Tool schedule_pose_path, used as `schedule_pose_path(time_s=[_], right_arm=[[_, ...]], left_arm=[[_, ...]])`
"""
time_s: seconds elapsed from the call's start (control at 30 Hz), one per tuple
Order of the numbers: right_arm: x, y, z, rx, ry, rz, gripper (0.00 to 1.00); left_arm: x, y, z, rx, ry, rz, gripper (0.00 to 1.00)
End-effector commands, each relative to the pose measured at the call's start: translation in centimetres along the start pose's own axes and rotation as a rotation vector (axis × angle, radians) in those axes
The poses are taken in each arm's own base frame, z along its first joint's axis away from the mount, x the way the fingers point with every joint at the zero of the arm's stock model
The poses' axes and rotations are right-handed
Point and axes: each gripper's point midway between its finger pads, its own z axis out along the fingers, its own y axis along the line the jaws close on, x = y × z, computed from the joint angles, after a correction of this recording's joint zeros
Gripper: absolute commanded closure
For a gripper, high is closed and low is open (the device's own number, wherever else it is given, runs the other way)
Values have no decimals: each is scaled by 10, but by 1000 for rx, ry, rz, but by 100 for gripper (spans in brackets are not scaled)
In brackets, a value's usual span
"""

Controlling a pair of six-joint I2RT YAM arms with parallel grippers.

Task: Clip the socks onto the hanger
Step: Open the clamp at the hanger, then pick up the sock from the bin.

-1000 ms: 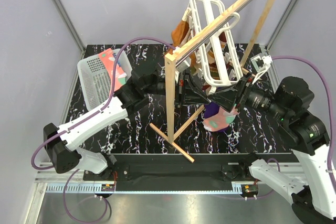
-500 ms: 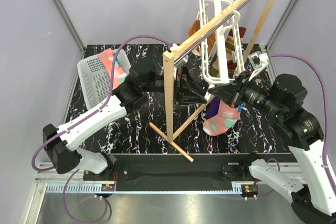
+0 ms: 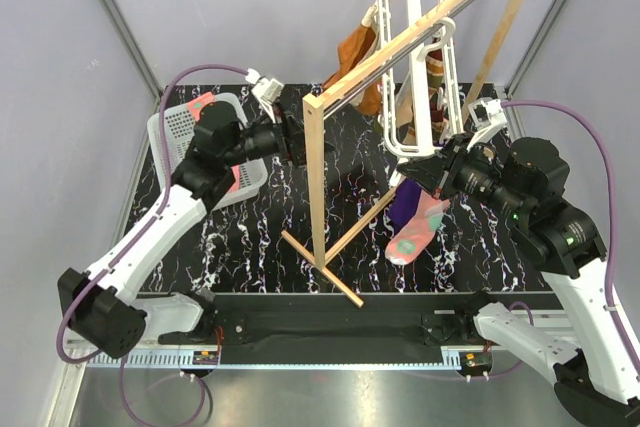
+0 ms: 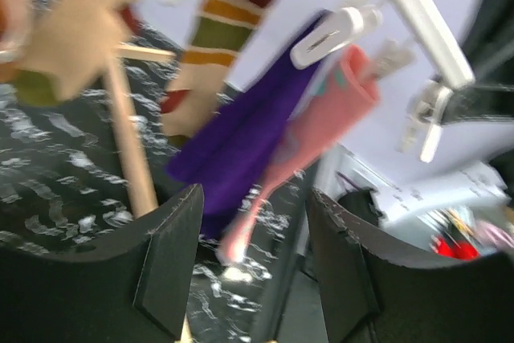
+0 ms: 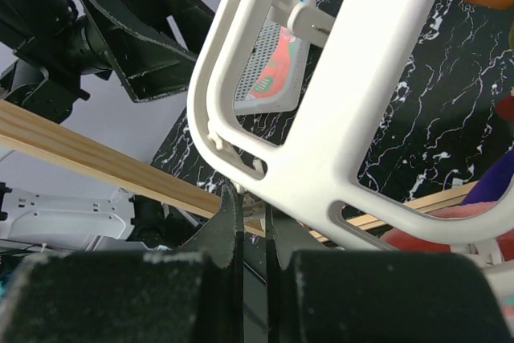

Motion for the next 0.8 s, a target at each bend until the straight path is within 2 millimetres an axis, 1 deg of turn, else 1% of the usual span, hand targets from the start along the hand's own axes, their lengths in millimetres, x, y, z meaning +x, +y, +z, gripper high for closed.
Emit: schedule_pose_path(time_s=[0.0,0.03,0.07,0.1,0.13,0.2,0.23,0.27,0.3,0.33,0.4,0.43,0.47,0.5,0.53,0.57,0.6,0.63,0.67,0.7,0.77], right_arm=[[-9,-6,2,30,-41,-36,100],[-9,-6,3,33,-37,-38,100],[-8,-7,3,36,-34,-41,100],[-7,-8,4,35,-30,-41,100],[-6,-8,4,35,-26,-41,100],[-4,-9,5,36,-20,-41,100],[-4,-9,4,35,-23,-42,100],[-4,-9,4,35,-23,-42,100],[-4,-9,4,34,-24,-43,100],[-4,-9,4,34,-22,-42,100],[-4,-7,2,29,-23,-43,100],[-4,-7,2,30,-22,-43,100],[-4,-6,1,25,-21,-41,100],[-3,-5,1,23,-20,-41,100],[-3,-5,1,21,-17,-40,100],[-4,-4,0,17,-18,-39,100],[-3,-4,1,16,-13,-39,100],[-3,-3,1,13,-9,-40,100],[-3,-2,0,9,-9,-42,100],[-1,-2,0,7,0,-39,100],[-1,-3,0,12,3,-39,100]], left_arm=[[-18,41,-24,-258,-71,18,40],[-28,72,-38,-403,-122,4,39],[-26,92,-49,-498,-123,-25,37],[-32,107,-60,-579,-145,-35,36],[-35,142,-81,-741,-168,-66,36],[-43,172,-103,-886,-204,-81,34],[-50,197,-118,-980,-237,-75,34],[-56,209,-129,-1033,-268,-72,33],[-58,223,-135,-1066,-287,-72,33],[-66,247,-148,-1115,-323,-53,34],[-65,277,-160,-1180,-334,-46,38],[-65,295,-176,-1219,-353,-80,39],[-58,320,-174,-1226,-331,-111,39],[-56,333,-176,-1230,-318,-115,41],[-51,351,-182,-1281,-308,-125,41],[-58,361,-185,-1312,-305,-118,41],[-36,390,-184,-1362,-242,-151,41],[-26,401,-190,-1411,-205,-180,41],[-39,408,-187,-1414,-218,-170,42],[-19,429,-190,-1458,-172,-197,41],[-7,443,-195,-1516,-145,-228,39]])
